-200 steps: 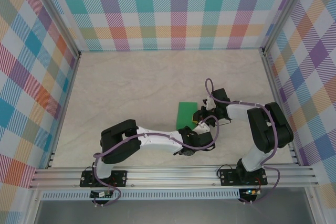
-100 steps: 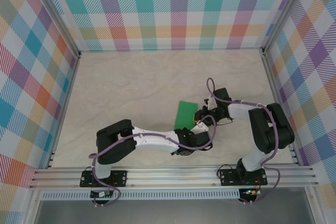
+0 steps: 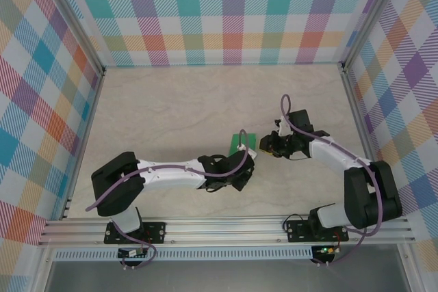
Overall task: Fold a paper plane with a square sheet of paper (pick it up from the middle)
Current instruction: Third fold the triangle at the center of the table.
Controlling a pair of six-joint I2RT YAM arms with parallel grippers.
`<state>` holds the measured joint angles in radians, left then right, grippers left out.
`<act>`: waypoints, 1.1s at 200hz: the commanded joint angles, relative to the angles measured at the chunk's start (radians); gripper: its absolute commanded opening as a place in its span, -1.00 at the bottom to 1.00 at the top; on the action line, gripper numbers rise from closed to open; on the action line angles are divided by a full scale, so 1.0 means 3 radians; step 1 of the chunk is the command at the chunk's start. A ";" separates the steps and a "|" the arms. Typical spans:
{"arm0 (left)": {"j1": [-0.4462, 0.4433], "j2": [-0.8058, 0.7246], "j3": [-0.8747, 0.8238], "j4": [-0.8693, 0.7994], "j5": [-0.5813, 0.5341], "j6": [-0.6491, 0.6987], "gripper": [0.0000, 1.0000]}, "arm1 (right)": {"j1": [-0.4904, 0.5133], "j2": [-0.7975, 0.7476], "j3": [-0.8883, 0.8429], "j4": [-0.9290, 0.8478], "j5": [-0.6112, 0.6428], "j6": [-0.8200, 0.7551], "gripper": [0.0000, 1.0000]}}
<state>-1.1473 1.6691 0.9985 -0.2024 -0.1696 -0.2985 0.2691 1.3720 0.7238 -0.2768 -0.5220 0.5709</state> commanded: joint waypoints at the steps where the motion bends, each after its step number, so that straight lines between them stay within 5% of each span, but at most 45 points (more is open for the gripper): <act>1: 0.0077 -0.0156 -0.0145 0.0211 0.0431 -0.0113 -1.00 | -0.0007 -0.0025 0.0028 0.0049 -0.0278 0.0027 -0.63; 99: 0.0341 -0.0292 -0.0372 0.0439 0.0933 -0.0236 -1.00 | 0.0246 0.0803 0.0406 0.0170 -0.0581 -0.0044 -0.73; 220: 0.0708 -0.0171 -0.0391 0.0500 0.1422 -0.0205 -1.00 | 0.0349 0.1651 0.0854 -0.0239 0.0013 -0.0439 -0.92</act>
<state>-0.9672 1.6127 0.8829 -0.0742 0.1986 -0.3550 0.3687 1.8416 0.9485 -0.2981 -0.5655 0.4988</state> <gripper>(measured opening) 0.048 0.049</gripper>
